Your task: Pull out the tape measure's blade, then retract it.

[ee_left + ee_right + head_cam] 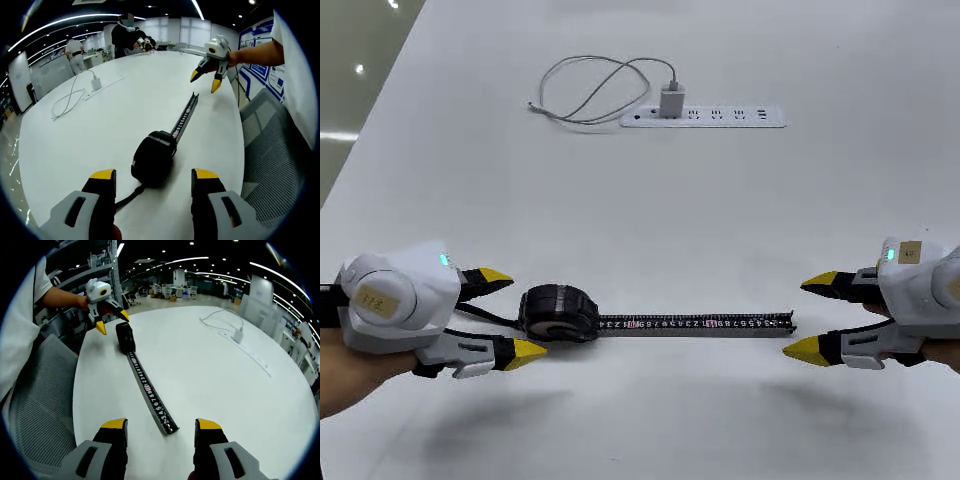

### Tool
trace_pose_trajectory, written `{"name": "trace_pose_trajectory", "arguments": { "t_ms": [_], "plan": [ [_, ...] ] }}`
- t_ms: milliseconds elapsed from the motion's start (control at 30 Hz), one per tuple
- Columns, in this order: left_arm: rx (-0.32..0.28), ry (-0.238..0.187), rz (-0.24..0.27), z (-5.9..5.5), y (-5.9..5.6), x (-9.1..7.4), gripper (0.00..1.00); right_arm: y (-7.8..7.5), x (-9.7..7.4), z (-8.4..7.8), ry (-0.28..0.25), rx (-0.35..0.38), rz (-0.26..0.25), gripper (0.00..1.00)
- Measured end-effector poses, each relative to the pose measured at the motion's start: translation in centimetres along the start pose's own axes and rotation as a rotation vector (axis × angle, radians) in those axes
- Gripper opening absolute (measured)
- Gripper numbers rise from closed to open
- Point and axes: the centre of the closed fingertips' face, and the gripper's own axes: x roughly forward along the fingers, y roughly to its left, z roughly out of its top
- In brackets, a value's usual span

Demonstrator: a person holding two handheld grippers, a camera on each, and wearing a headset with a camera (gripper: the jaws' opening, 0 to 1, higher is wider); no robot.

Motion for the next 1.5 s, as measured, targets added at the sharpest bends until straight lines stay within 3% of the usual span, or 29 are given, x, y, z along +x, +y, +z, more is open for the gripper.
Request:
{"name": "trace_pose_trajectory", "arguments": {
  "t_ms": [433, 867, 1500],
  "plan": [
    [-0.070, -0.037, 0.072, -0.7, -0.2, -1.5, 0.68, 0.7, -1.0, -0.5, -0.018, 0.063, -0.058, 0.63],
    [-0.148, -0.062, 0.120, -1.8, -0.8, -3.0, 0.76, 1.2, -1.8, -0.5, -0.033, 0.077, -0.117, 0.77],
    [-0.222, -0.078, 0.196, -3.7, -1.7, -4.6, 0.87, 2.0, -2.4, -1.7, -0.050, 0.117, -0.158, 0.89]
  ]
}}
